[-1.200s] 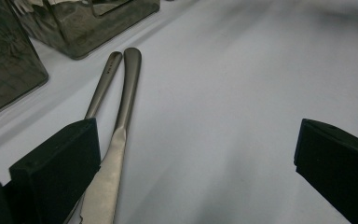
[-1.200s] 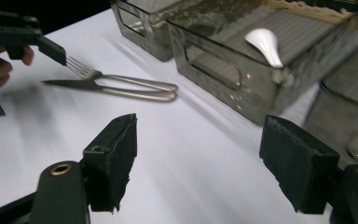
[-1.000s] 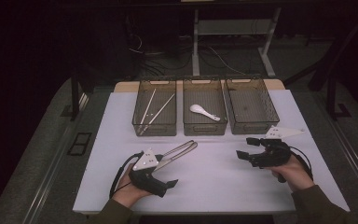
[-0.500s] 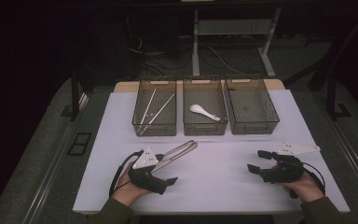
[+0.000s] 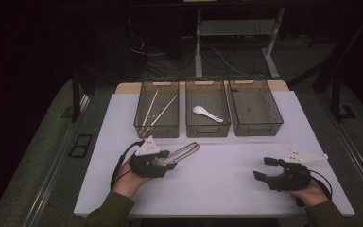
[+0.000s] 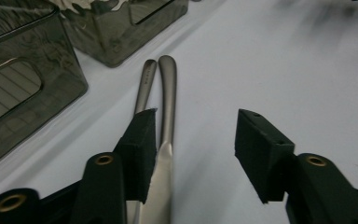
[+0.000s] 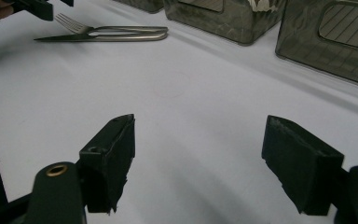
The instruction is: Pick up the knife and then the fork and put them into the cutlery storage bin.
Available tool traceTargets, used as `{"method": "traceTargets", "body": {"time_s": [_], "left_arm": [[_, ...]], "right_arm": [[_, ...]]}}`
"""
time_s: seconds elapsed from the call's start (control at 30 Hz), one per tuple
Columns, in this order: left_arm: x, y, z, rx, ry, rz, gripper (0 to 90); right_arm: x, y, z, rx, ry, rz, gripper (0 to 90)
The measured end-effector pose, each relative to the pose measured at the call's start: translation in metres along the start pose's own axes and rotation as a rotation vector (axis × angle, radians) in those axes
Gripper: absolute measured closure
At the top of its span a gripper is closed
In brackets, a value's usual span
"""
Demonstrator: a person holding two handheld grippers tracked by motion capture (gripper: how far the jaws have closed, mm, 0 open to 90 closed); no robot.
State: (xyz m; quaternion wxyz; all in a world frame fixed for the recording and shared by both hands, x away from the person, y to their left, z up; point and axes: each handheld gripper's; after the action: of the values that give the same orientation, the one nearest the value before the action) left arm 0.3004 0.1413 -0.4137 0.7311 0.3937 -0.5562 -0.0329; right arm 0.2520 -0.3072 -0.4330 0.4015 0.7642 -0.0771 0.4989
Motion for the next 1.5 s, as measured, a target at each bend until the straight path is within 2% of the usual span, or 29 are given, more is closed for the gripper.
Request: {"method": "traceTargets", "body": {"time_s": [0.23,0.4,0.57,0.8,0.97,1.17,1.33,1.4,1.5], "left_arm": [[0.008,-0.013,-0.022,0.009,0.012,-0.048,60.4],[0.008,-0.026,-0.035,0.003,0.017,-0.111,65.4],[0.003,-0.033,-0.040,0.013,0.011,-0.164,69.7],[-0.001,-0.038,-0.042,0.011,-0.006,-0.200,75.9],[-0.001,-0.039,-0.041,0.007,-0.036,-0.205,83.4],[-0.001,-0.038,-0.040,0.010,-0.056,-0.208,84.5],[0.002,-0.029,-0.041,0.007,-0.050,-0.170,84.6],[0.006,-0.023,-0.039,0.013,-0.067,-0.160,84.6],[0.011,-0.017,-0.034,0.009,-0.094,-0.142,84.6]], "right_arm": [[0.000,0.000,0.001,-0.002,-0.002,0.002,25.6],[-0.001,0.000,0.001,0.001,-0.003,0.001,25.6],[0.000,0.000,0.001,0.000,0.000,0.001,25.6],[0.000,-0.001,0.001,0.000,0.001,-0.002,25.7],[0.000,0.000,0.001,0.000,0.001,0.000,25.6],[0.000,0.000,0.000,0.005,0.000,0.001,25.6],[0.002,0.001,0.000,0.023,0.002,0.003,25.6],[0.003,0.001,0.000,0.025,-0.004,-0.001,25.3],[0.008,0.001,-0.001,0.030,0.013,-0.010,19.9]]}}
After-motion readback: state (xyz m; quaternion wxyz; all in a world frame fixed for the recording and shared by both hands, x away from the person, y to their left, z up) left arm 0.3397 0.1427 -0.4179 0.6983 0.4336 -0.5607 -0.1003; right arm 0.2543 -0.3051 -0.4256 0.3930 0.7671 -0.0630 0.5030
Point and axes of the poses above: each handheld gripper's, and its own axes: y roughly backward along the jaws, x roughly out of its top, z roughly to its right, and after that the axes turned 1 degree about y, right-handed
